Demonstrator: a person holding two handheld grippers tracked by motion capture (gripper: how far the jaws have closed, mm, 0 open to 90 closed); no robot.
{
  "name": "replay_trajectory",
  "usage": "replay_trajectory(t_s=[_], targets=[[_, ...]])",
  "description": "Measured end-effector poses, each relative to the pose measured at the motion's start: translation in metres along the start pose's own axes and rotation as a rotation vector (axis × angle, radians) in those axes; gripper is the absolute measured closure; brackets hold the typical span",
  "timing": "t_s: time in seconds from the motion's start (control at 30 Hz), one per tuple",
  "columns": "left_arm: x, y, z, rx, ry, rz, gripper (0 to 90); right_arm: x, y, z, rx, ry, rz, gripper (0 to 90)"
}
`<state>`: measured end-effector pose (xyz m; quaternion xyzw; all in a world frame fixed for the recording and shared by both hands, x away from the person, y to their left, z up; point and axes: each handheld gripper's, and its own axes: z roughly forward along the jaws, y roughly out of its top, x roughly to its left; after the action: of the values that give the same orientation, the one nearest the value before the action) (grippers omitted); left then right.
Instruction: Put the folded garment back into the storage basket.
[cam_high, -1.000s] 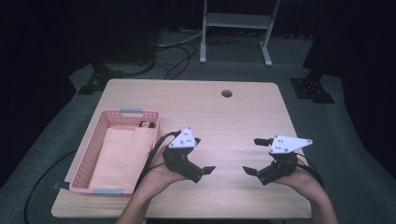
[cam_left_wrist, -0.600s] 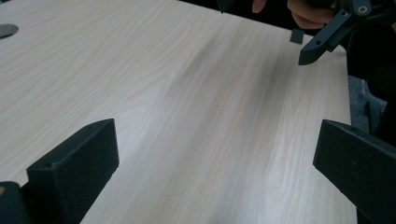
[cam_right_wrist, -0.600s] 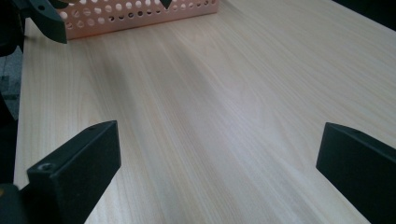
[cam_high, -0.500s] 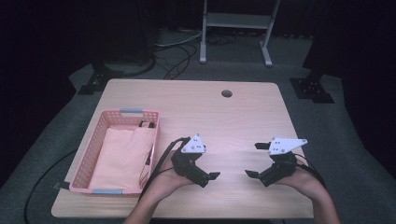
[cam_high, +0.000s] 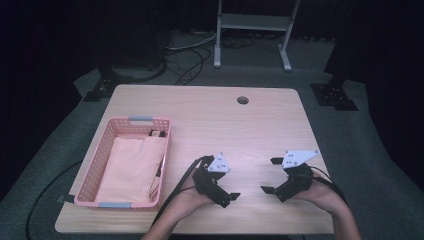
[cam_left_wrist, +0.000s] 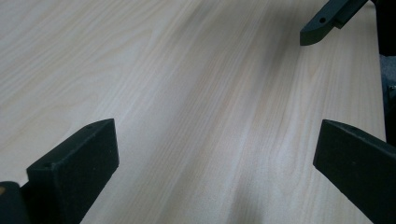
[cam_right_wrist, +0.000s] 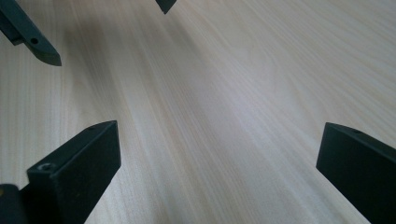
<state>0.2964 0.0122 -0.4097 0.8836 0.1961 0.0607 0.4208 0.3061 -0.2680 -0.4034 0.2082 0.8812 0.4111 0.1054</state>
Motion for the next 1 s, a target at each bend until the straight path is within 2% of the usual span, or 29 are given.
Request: replay_trajectory(t_s=[0.13, 0.2, 0.3, 0.37, 0.57, 0.67, 0.83, 1.0], targets=[[-0.001, -0.004, 0.009, 0.028, -0.007, -0.004, 0.0, -0.002, -0.004, 0.007, 0.021, 0.008, 0.010, 0.0], [0.000, -0.006, 0.012, 0.045, -0.007, -0.005, 0.0, -0.002, -0.006, 0.011, 0.049, 0.009, 0.011, 0.0], [0.002, -0.009, 0.016, 0.063, 0.008, -0.010, 0.0, -0.001, -0.007, 0.016, 0.077, 0.008, 0.005, 0.0], [0.003, -0.011, 0.018, 0.087, 0.012, -0.027, 0.0, -0.001, -0.008, 0.021, 0.104, 0.003, 0.004, 0.0], [0.008, -0.017, 0.024, 0.136, 0.020, -0.044, 0.0, 0.000, -0.012, 0.033, 0.195, 0.006, 0.010, 0.0], [0.010, -0.018, 0.023, 0.131, 0.029, -0.049, 0.0, 0.001, -0.014, 0.038, 0.225, 0.015, 0.011, 0.0], [0.013, -0.022, 0.023, 0.103, 0.042, -0.030, 0.0, 0.001, -0.014, 0.039, 0.220, 0.012, 0.013, 0.0], [0.011, -0.025, 0.026, 0.088, 0.072, 0.023, 0.0, 0.002, -0.014, 0.039, 0.214, 0.013, 0.013, 0.0]])
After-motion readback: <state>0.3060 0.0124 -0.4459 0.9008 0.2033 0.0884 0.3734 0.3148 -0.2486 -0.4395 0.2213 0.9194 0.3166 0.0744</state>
